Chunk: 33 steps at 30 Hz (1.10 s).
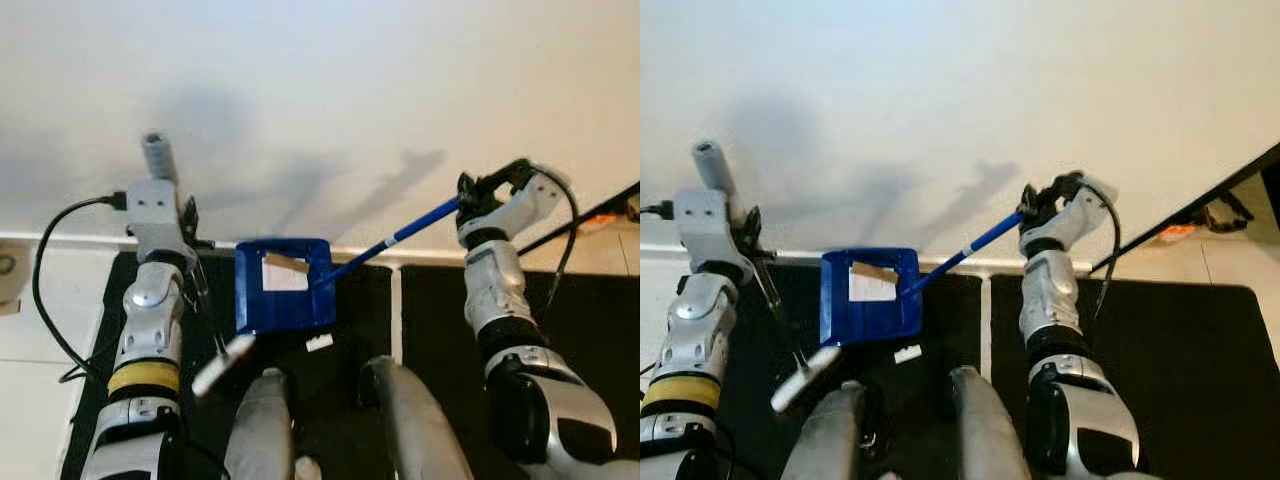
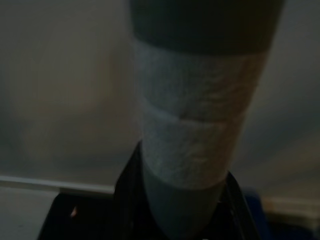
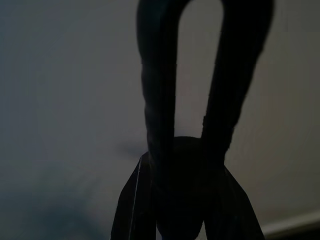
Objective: Sweep floor
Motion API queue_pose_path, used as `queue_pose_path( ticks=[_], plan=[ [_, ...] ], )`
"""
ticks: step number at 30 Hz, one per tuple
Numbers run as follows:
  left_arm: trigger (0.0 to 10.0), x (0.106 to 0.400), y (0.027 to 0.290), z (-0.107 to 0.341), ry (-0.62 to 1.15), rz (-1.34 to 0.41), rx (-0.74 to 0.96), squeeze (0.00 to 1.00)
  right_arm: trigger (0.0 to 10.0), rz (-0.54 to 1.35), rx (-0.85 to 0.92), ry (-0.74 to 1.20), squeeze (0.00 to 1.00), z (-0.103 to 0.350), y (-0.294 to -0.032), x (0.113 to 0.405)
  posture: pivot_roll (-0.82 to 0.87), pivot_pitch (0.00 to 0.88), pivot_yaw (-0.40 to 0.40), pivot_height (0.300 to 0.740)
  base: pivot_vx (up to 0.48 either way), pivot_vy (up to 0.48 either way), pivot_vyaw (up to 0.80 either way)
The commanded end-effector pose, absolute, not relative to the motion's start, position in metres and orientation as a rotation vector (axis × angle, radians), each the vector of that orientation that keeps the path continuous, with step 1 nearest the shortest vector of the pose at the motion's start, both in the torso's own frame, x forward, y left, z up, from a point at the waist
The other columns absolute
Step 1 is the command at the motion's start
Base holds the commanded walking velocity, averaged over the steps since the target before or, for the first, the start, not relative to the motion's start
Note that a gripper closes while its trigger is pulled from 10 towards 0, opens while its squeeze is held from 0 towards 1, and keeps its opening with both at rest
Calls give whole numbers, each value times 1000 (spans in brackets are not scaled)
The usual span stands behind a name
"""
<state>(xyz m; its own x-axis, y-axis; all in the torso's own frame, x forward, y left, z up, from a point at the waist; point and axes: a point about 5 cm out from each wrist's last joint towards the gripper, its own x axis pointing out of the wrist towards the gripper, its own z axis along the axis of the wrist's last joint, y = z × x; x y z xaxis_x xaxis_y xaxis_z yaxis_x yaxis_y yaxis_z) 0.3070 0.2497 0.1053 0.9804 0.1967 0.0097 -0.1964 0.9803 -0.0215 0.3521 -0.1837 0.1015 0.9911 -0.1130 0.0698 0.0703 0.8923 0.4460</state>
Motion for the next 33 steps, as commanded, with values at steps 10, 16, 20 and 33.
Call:
queue_pose_path(
  ticks=[10, 16, 20, 33],
  plan=[
    [10000, 298, 266, 91, -30, 380, -118, 0, 10000, -46, 468, -135, 0, 110, -189, 356, 84, 38, -29, 740, 0, 0, 0],
    [10000, 290, 260, 77, 40, 369, 97, 0, 10000, -6, 302, -53, 0, 99, -190, 352, 59, 39, -26, 740, 0, 0, 0],
    [10000, 293, 251, 81, -5, 309, 135, 0, 10000, -33, 200, -25, 0, 92, -195, 347, 49, 43, -29, 740, 0, 0, 0],
    [10000, 295, 239, 84, -43, 251, 201, 0, 10000, -170, 202, 19, 0, 71, -207, 331, 46, 52, -26, 740, 0, 0, 0]
  ],
)
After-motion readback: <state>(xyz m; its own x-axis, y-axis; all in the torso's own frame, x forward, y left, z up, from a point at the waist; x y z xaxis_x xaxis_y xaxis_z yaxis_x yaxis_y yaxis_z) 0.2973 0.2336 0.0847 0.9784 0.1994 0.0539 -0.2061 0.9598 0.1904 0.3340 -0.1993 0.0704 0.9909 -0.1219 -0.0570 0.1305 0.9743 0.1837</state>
